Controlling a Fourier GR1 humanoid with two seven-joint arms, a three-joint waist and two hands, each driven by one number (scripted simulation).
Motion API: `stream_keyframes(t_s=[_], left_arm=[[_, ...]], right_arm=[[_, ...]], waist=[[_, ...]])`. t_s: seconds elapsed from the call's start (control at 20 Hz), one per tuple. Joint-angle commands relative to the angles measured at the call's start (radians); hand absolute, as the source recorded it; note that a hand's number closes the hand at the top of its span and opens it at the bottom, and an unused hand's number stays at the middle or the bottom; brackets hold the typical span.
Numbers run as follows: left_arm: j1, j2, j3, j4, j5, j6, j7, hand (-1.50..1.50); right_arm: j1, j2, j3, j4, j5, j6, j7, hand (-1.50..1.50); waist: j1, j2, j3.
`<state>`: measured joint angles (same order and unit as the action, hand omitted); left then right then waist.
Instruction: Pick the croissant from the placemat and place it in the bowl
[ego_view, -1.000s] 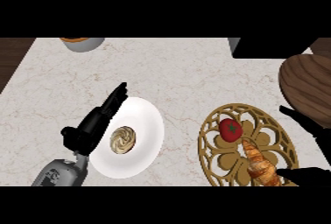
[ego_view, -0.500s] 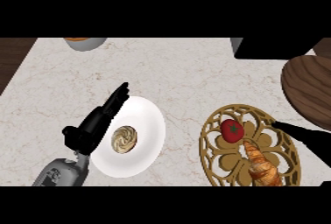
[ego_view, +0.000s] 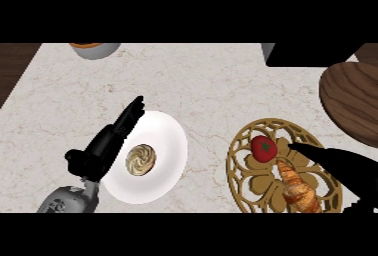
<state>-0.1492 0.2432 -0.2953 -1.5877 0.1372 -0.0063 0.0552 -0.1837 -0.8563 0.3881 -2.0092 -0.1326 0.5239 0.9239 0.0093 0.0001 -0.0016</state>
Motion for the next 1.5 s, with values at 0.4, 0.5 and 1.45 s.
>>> stream_keyframes(t_s=[0.4, 0.5, 1.45], left_arm=[[0.048, -0.029, 0.028, -0.035, -0.052, -0.023, 0.011, 0.00], [-0.006, -0.065, 0.034, 0.004, -0.057, -0.019, 0.017, 0.00], [0.096, -0.082, 0.088, -0.106, -0.072, -0.112, 0.059, 0.00]], right_arm=[[0.057, 0.171, 0.099, -0.003, 0.323, -0.033, 0.009, -1.50], [0.135, 0.108, 0.033, -0.050, 0.348, -0.010, -0.069, -1.50], [0.171, 0.272, -0.049, 0.193, 0.674, 0.006, -0.282, -1.50]], waist=[[-0.008, -0.001, 0.002], [-0.017, -0.001, 0.002], [-0.007, -0.001, 0.002]])
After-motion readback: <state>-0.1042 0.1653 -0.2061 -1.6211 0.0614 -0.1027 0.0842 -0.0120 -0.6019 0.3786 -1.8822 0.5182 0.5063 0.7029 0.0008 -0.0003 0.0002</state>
